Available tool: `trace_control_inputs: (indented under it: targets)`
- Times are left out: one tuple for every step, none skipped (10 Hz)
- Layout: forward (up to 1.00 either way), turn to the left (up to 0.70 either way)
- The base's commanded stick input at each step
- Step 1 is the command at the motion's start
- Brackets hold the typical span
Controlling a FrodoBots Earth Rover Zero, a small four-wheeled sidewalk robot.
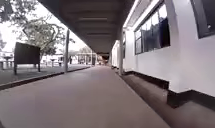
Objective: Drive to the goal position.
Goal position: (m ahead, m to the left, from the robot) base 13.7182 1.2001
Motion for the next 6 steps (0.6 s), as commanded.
trace_control_inputs:
  targets:
    - [0.70,0.00]
    - [0.70,0.00]
    - [0.70,0.00]
    - [0.70,0.00]
    - [0.70,0.00]
    - [0.70,0.00]
